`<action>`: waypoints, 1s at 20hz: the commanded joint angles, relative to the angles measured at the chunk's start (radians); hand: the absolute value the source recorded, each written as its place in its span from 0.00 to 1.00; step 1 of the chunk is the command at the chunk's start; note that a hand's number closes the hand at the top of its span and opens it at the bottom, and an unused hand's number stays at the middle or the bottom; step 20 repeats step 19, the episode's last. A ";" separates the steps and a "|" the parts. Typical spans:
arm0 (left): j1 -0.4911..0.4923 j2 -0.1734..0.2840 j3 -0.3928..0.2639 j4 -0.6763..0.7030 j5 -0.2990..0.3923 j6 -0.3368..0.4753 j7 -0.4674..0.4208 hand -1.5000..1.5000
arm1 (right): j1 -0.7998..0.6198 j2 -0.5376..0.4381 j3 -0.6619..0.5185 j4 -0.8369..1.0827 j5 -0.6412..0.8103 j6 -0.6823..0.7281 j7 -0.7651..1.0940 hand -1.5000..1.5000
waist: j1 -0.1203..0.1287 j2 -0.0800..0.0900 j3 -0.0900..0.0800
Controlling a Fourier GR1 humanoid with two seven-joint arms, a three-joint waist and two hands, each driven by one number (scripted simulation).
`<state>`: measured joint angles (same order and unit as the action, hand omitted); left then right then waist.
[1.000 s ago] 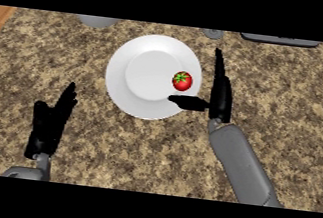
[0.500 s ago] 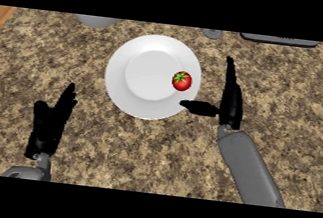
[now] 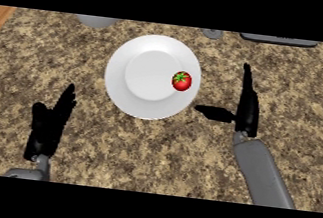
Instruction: Pick the tomato from the placemat and place it in the plate
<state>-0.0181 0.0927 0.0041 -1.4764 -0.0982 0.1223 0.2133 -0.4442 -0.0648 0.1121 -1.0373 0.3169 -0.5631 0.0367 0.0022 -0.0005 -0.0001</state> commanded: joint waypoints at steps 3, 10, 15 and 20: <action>0.080 -0.004 -0.004 -0.069 0.009 -0.022 -0.012 0.50 | 0.081 -0.006 -0.045 -0.048 0.005 -0.009 -0.068 0.00 | 0.002 0.000 0.000; 0.003 -0.015 0.003 -0.011 -0.024 0.005 0.005 0.50 | 0.076 -0.034 -0.101 -0.042 0.025 -0.020 -0.012 0.00 | 0.000 0.000 0.000; 0.024 0.005 0.029 -0.001 0.005 -0.042 -0.026 0.50 | 0.206 -0.027 -0.090 -0.136 0.024 -0.013 -0.061 0.00 | -0.002 0.000 0.000; 0.006 -0.011 0.008 -0.023 -0.015 -0.030 0.020 0.50 | 0.184 -0.080 -0.145 -0.110 0.027 0.005 -0.035 0.00 | -0.001 0.000 0.000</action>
